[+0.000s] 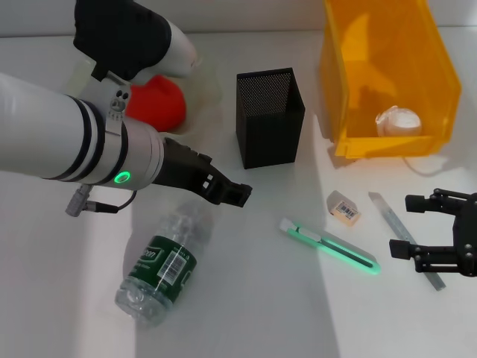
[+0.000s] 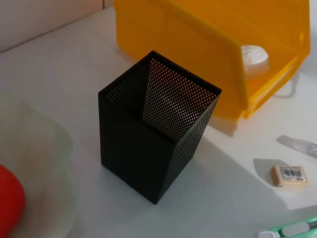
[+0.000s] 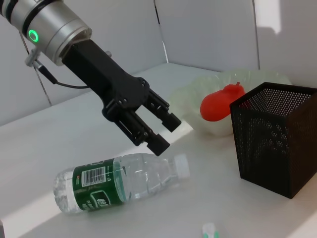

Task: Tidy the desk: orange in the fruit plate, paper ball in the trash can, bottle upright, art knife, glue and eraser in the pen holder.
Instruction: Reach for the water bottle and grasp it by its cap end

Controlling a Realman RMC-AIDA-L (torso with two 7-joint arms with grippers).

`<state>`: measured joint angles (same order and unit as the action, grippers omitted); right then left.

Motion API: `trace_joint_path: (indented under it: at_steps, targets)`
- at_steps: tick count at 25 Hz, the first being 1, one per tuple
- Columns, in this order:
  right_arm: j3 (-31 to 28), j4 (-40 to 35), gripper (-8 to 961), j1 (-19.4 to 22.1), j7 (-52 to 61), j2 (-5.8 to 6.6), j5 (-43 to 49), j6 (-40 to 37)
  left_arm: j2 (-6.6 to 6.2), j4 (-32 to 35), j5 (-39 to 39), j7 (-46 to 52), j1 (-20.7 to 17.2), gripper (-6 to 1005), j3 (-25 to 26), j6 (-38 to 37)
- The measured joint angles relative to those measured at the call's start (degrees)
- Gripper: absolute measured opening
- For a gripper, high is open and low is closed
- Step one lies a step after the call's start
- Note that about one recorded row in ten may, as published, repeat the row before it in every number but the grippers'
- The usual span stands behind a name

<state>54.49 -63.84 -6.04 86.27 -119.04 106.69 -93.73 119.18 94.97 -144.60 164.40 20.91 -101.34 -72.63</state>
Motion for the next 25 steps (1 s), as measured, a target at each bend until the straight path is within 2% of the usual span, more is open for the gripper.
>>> trace_joint_path:
  at_steps: [11, 25]
  targets:
    - [-0.09, 1.60, 840, -1.22, -0.83, -0.01, 1.16, 0.17, 0.00, -7.88, -0.36, 0.33, 2.86, 797, -0.97, 3.14]
    - [0.14, 2.32, 841, -1.43, -2.41, -0.13, 1.25, 0.23, 0.00, -12.46, -1.94, 0.39, 3.98, 798, -0.74, 5.55]
